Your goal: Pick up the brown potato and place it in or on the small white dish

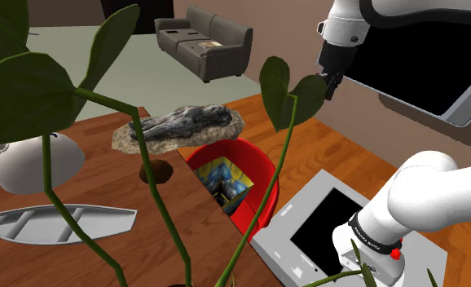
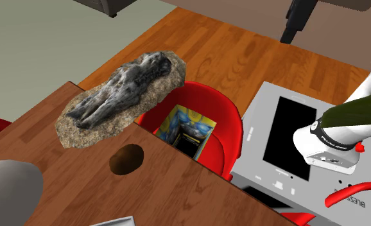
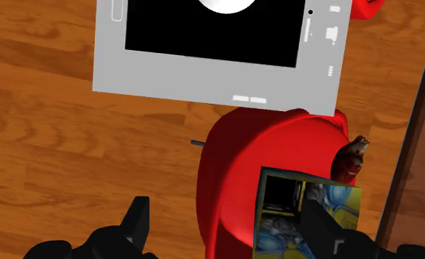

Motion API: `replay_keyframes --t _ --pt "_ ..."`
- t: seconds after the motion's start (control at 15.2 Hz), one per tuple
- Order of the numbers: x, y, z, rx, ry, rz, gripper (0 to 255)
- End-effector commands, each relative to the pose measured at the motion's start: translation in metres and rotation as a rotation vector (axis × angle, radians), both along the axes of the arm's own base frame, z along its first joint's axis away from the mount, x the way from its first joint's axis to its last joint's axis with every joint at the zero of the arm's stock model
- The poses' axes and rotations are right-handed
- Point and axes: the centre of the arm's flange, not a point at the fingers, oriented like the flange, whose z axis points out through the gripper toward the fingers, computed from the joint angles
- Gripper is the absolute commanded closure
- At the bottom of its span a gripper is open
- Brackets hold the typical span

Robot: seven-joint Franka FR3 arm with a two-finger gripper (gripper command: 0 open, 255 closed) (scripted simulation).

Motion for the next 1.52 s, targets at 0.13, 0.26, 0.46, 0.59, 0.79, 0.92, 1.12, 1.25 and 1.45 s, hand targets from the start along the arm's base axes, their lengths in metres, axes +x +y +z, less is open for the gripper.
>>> replay_keyframes --t 0.13,0.26,0.46,0.59,0.79,0.92,1.12,1.25,1.45 --pt "0.017 0.001 -0.016 0.033 -0.016 0.062 0" --pt "0.034 0.003 -0.032 0.066 -0.032 0.125 0" --pt "0.060 0.009 -0.056 0.115 -0.056 0.218 0" --pt "0.077 0.015 -0.071 0.147 -0.072 0.281 0" --pt "0.102 0.027 -0.092 0.197 -0.096 0.374 0" --pt "0.118 0.037 -0.106 0.229 -0.112 0.436 0" --pt "0.142 0.055 -0.126 0.278 -0.136 0.530 0" --pt "0.157 0.068 -0.138 0.311 -0.151 0.592 0" --pt "0.178 0.091 -0.155 0.360 -0.175 0.686 0"
